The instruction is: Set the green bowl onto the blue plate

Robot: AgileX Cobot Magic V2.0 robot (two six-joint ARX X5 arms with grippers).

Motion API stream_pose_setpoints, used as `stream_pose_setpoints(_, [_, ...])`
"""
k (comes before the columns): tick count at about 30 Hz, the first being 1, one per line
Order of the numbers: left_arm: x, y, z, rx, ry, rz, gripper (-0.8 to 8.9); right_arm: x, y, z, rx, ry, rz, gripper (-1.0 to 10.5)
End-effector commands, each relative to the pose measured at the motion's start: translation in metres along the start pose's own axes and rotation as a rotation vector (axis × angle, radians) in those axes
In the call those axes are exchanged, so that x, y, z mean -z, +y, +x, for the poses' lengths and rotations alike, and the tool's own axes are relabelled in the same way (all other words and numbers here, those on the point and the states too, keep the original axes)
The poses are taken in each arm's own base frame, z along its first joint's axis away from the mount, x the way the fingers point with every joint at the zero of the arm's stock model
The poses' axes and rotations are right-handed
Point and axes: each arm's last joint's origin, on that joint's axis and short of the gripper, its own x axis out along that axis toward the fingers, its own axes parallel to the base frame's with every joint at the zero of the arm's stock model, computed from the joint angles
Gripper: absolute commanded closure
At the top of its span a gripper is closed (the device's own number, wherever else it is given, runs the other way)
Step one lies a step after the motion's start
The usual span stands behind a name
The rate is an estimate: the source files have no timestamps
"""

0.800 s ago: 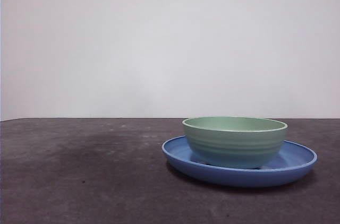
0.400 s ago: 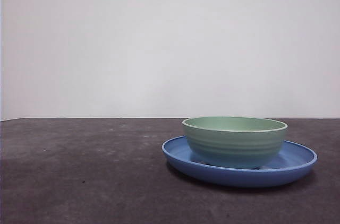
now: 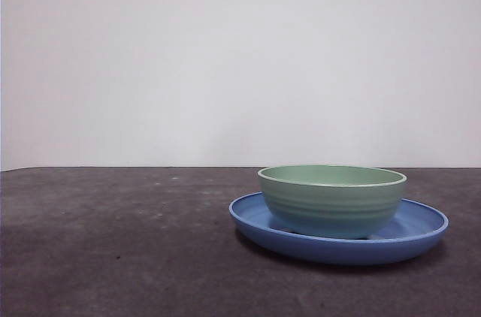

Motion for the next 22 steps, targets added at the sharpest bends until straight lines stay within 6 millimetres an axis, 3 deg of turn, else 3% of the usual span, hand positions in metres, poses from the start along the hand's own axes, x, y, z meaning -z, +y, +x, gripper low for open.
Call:
stream_pose_setpoints(1, [-0.003,0.0,0.0,0.007,-0.019,0.009,1.89,-0.004,-0.004,0.009,0.031,0.061,0.068,3.1])
stream_pose_setpoints(9, [-0.003,0.0,0.0,0.007,-0.014,0.011,1.89,-0.012,-0.033,0.05,0.084,0.23,0.154,3.1])
stream_pose_setpoints(15, [-0.001,0.0,0.0,0.007,0.005,0.008,1.89,-0.017,-0.067,0.08,0.102,0.321,0.2,4.1])
stream_pose_setpoints(19, [0.001,0.0,0.0,0.007,0.019,0.005,1.89,-0.018,-0.094,0.099,0.044,0.36,0.252,4.2])
stream_pose_setpoints(22, [0.001,0.0,0.0,0.007,0.022,0.005,1.89,-0.018,-0.111,0.113,0.032,0.373,0.276,5.0])
